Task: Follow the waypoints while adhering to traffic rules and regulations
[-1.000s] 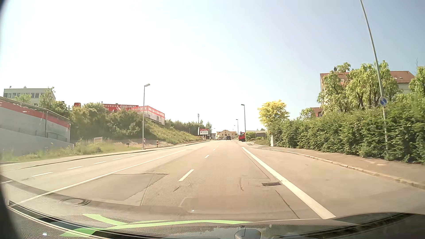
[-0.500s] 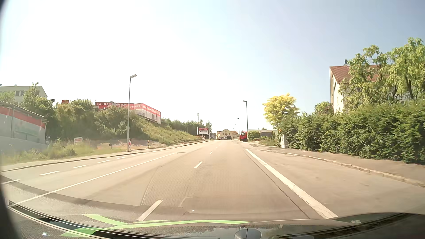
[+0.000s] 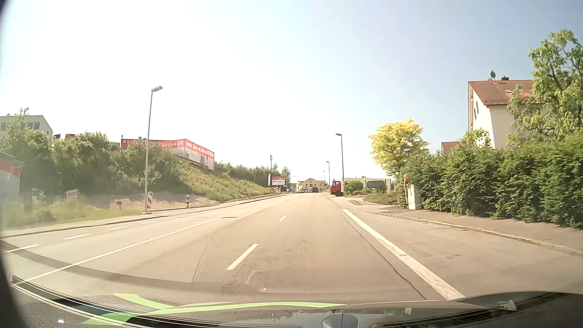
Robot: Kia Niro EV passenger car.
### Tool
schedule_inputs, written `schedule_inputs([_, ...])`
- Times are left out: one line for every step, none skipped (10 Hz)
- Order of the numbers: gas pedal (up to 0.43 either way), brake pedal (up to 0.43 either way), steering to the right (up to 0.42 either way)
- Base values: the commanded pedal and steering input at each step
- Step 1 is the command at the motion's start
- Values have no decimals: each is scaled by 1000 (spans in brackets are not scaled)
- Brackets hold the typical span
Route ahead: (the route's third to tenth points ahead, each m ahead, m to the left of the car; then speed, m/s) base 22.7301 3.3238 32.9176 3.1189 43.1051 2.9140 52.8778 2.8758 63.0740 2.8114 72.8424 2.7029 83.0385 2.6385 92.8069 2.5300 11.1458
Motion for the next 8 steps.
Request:
schedule_inputs([287, 0, -5])
schedule_inputs([287, 0, -5])
schedule_inputs([287, 0, -5])
schedule_inputs([287, 0, -5])
schedule_inputs([287, 0, -5])
schedule_inputs([287, 0, -5])
schedule_inputs([287, 0, -5])
schedule_inputs([287, 0, -6])
